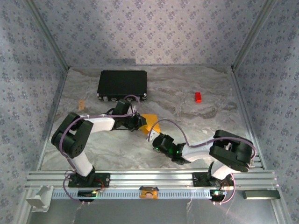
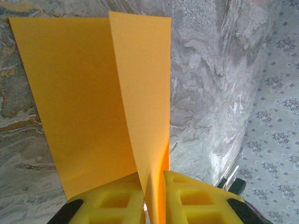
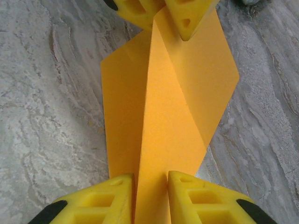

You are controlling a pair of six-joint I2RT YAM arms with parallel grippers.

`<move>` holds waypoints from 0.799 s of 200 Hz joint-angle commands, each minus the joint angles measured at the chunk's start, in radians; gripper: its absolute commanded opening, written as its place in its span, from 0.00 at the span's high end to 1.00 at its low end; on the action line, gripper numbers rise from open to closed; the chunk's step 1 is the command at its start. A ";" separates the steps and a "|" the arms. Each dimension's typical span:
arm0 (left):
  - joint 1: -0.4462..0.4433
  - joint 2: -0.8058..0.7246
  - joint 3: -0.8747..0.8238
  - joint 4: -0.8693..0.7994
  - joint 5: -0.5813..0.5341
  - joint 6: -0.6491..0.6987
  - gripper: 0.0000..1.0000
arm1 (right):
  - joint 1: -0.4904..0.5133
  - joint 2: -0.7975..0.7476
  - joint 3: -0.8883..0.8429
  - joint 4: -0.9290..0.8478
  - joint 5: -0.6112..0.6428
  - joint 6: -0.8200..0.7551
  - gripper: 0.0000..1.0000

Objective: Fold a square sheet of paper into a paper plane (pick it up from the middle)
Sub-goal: Fourth fold the wing at the center of the table.

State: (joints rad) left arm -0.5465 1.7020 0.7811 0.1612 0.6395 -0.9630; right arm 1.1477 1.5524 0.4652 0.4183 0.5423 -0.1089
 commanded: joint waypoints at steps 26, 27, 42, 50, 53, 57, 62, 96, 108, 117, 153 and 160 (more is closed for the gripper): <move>-0.010 -0.019 0.017 0.010 0.012 0.004 0.84 | -0.011 0.017 0.017 0.017 0.002 0.052 0.78; -0.010 -0.019 0.016 0.010 0.012 0.004 0.84 | -0.011 0.018 0.017 0.017 0.003 0.053 0.78; -0.010 -0.019 0.012 0.011 0.011 0.004 0.84 | -0.014 0.019 0.017 0.017 -0.006 0.054 0.80; -0.010 -0.021 0.011 0.012 0.011 0.003 0.84 | -0.015 0.021 0.019 0.017 -0.007 0.055 0.81; -0.010 -0.021 0.012 0.014 0.011 0.003 0.84 | -0.014 0.022 0.019 0.017 -0.007 0.057 0.81; -0.009 -0.019 0.012 0.013 0.011 0.003 0.84 | -0.014 0.020 0.018 0.017 -0.010 0.059 0.82; -0.010 -0.019 0.011 0.012 0.010 0.003 0.85 | -0.015 0.020 0.020 0.016 -0.014 0.058 0.83; -0.010 -0.019 0.013 0.012 0.011 0.001 0.85 | -0.019 0.012 0.019 0.020 -0.019 0.078 0.79; -0.011 -0.018 0.014 0.012 0.008 0.000 0.85 | -0.020 0.011 0.019 0.025 -0.020 0.084 0.79; -0.013 -0.016 0.015 0.011 0.008 -0.002 0.85 | -0.023 0.012 0.020 0.027 -0.028 0.087 0.79; -0.018 -0.012 0.020 0.004 0.009 0.001 0.86 | -0.027 0.013 0.023 0.036 -0.023 0.092 0.78; -0.017 -0.011 0.019 0.003 0.008 0.001 0.86 | -0.030 0.012 0.024 0.037 -0.025 0.094 0.78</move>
State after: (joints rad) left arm -0.5579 1.7020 0.7811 0.1608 0.6392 -0.9634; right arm 1.1252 1.5654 0.4660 0.4320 0.5194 -0.0406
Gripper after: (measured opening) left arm 0.141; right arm 0.216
